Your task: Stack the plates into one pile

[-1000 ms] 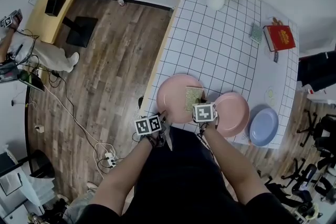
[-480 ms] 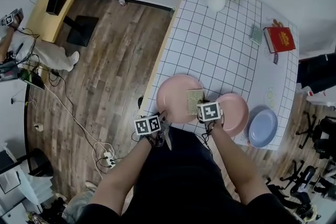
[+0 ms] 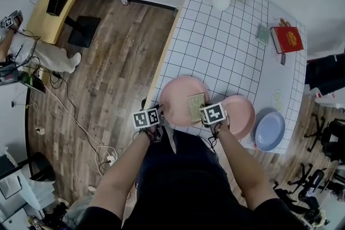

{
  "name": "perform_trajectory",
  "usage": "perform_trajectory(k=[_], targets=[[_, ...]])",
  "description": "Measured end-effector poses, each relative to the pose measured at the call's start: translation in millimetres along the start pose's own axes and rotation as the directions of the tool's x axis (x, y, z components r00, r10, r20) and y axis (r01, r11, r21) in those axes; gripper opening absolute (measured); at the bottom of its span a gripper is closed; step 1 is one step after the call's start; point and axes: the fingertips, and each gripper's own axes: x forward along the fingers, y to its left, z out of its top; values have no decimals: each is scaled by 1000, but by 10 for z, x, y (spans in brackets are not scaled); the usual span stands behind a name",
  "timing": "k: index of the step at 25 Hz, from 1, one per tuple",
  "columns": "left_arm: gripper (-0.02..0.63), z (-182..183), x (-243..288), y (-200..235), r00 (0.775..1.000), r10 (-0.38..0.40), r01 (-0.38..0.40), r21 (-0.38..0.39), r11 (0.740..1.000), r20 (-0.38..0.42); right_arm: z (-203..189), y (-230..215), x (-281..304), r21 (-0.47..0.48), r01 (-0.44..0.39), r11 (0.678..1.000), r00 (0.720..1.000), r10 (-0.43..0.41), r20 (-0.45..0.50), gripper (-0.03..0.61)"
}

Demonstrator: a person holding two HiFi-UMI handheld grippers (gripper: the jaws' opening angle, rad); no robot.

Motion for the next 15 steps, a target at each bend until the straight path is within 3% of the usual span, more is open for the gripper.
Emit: perform_trajectory(k=[2, 4, 7, 15], targets=[[79, 10, 26, -30, 1000, 9, -9, 7, 1000, -18, -11, 14, 6, -16, -1, 1000, 1000, 0, -10, 57], [17, 2, 37, -50, 1000, 9, -9, -20, 1000, -12, -16, 36, 15, -37, 2, 999, 1000, -3, -19, 57], [11, -5, 45, -41, 1000, 8, -7, -75, 997, 7, -33, 84, 31, -71, 0, 998, 1000, -2, -30, 57], [11, -2, 40, -32, 1000, 21, -18, -95, 995, 21, -138, 425, 169, -111, -58, 992, 998, 54, -39, 57]])
